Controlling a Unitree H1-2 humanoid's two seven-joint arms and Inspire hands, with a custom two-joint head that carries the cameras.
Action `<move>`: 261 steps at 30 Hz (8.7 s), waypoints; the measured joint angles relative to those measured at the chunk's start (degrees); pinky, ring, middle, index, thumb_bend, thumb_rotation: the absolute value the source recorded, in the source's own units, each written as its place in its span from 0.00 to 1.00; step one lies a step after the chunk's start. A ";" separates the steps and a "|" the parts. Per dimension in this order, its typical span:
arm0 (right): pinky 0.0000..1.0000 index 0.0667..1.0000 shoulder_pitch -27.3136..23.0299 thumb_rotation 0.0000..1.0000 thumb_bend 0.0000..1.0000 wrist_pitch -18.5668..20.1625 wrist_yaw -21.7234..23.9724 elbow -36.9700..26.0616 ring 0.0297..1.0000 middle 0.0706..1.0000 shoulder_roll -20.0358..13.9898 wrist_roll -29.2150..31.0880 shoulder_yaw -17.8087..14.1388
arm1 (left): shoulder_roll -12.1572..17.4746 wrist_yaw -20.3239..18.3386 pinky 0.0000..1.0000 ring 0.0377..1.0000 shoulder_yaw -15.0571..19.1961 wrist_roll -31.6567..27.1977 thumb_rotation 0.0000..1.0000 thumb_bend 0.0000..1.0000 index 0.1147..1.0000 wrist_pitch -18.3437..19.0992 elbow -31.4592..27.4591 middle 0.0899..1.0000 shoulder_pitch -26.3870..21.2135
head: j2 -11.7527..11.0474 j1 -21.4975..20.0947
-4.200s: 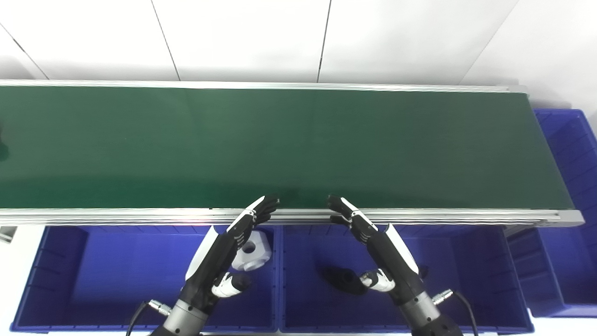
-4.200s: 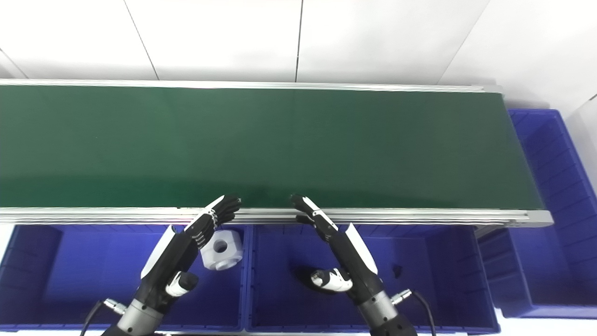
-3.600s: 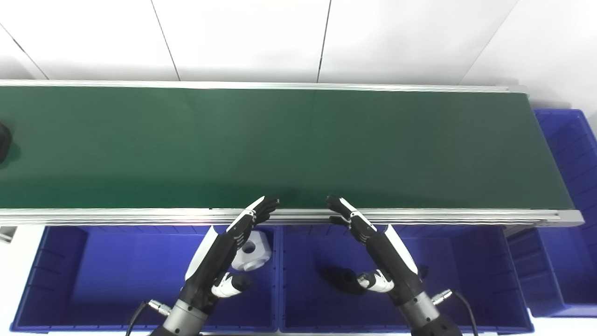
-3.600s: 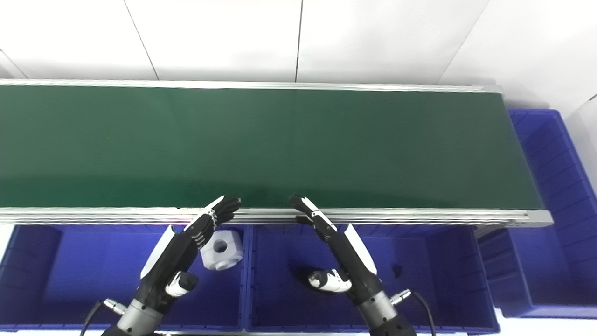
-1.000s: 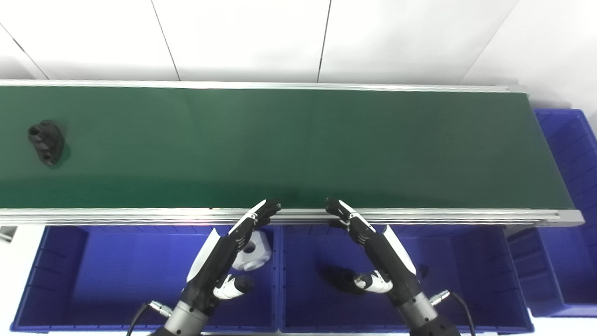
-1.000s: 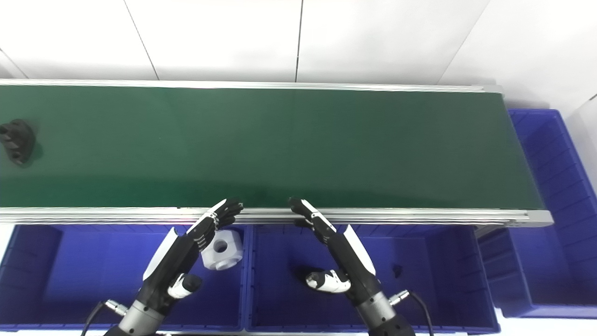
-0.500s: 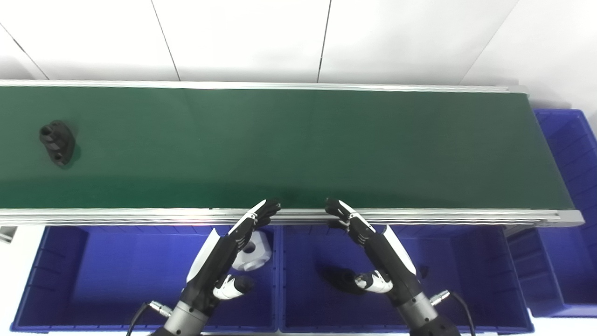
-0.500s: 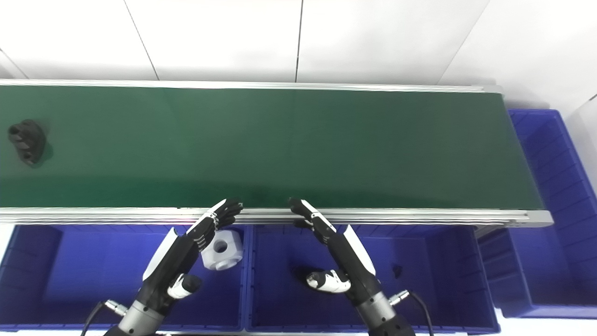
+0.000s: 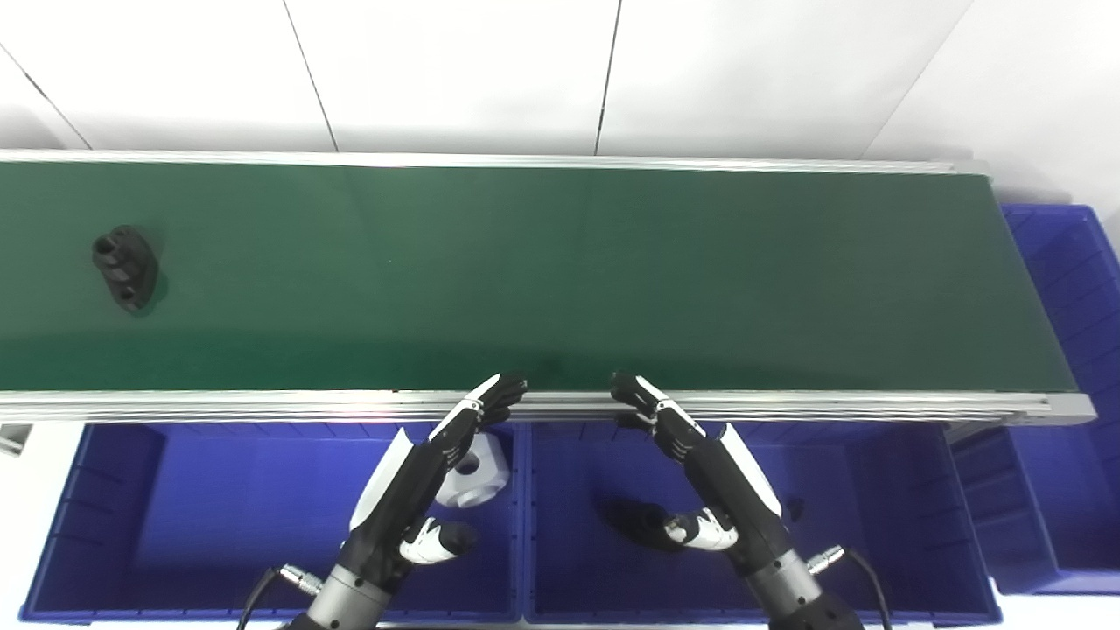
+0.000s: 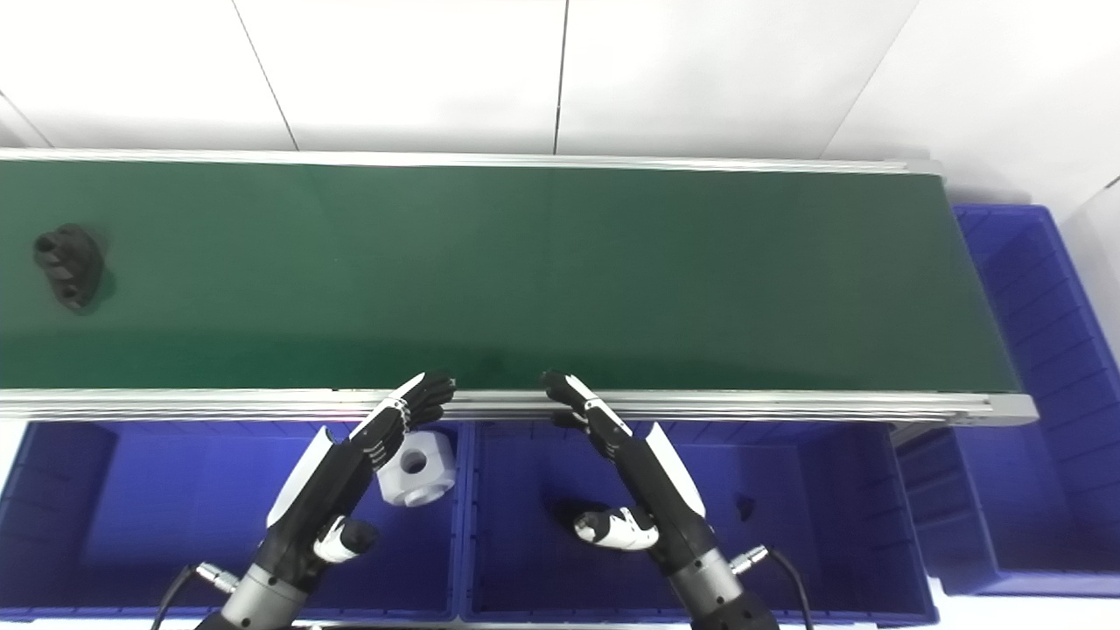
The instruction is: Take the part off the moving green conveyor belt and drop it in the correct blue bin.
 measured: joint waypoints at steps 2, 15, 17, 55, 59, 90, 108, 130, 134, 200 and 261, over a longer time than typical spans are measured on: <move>0.83 0.91 0.00 0.86 1.00 0.00 0.00 0.00 0.92 0.96 0.00 0.00 0.02 | 0.00 0.00 0.89 0.91 0.00 0.02 0.98 0.94 0.90 -0.04 0.02 0.90 0.04 | 0.00 0.00; 0.81 0.90 0.65 0.90 1.00 -0.05 -0.09 0.70 0.91 0.95 -0.10 -0.53 0.34 | 0.06 0.27 0.88 0.90 -0.19 0.74 0.98 0.96 0.88 -2.27 2.76 0.88 0.20 | -5.62 1.05; 0.82 0.90 0.77 0.89 1.00 -0.05 -0.11 0.85 0.92 0.96 -0.23 -0.72 0.50 | 0.05 0.35 0.89 0.89 -0.17 0.84 0.98 0.98 0.88 -2.28 2.76 0.88 0.17 | -5.71 1.14; 0.74 0.89 -4.81 0.93 1.00 -1.29 -3.95 11.61 0.89 0.95 -2.26 -0.66 2.63 | 0.70 6.98 0.83 0.84 -5.26 0.69 0.94 1.00 0.81 -2.99 13.96 0.83 -6.87 | -12.92 15.28; 0.80 0.94 -4.64 0.93 1.00 -1.29 -3.85 11.23 0.92 0.97 -2.73 -0.45 2.18 | -0.10 7.20 0.83 0.84 -5.72 1.40 0.95 1.00 0.81 -2.99 13.96 0.84 -6.90 | -12.13 15.38; 0.80 0.93 -2.32 0.89 1.00 -1.28 -2.22 3.96 0.91 0.95 -4.35 1.82 -0.84 | -1.33 7.41 0.84 0.85 -5.49 1.97 0.86 1.00 0.81 -2.99 13.87 0.84 -7.05 | -10.99 12.04; 0.81 0.95 -0.22 0.85 1.00 -1.28 4.98 -7.55 0.92 0.95 -4.72 7.12 -4.62 | -1.80 7.45 0.83 0.85 -5.69 2.08 0.86 1.00 0.82 -2.99 13.88 0.85 -7.46 | -10.81 11.60; 0.67 0.94 -7.79 0.83 1.00 2.23 -5.15 -14.23 0.85 0.91 6.37 -13.99 -11.60 | -1.66 7.85 0.83 0.85 -5.86 2.18 0.86 1.00 0.82 -2.99 13.92 0.85 -8.12 | -11.08 10.63; 0.69 0.94 -9.09 0.80 1.00 4.40 -6.82 -14.09 0.86 0.93 10.04 -18.65 -11.26 | -1.72 7.86 0.82 0.85 -6.19 2.19 0.86 1.00 0.82 -2.99 13.92 0.85 -8.36 | -11.07 10.63; 0.70 0.91 -33.71 0.69 1.00 18.26 -16.05 6.69 0.79 0.83 13.86 -42.39 2.03 | -2.19 10.77 0.83 0.83 -8.46 2.98 0.84 1.00 0.81 -2.99 17.00 0.84 -10.26 | -13.36 12.22; 1.00 0.89 -41.03 0.73 1.00 24.17 -23.16 26.06 0.79 0.79 14.85 -49.31 11.70 | -3.49 12.84 0.83 0.82 -9.79 4.21 0.83 1.00 0.81 -2.99 17.86 0.83 -10.77 | -12.83 13.80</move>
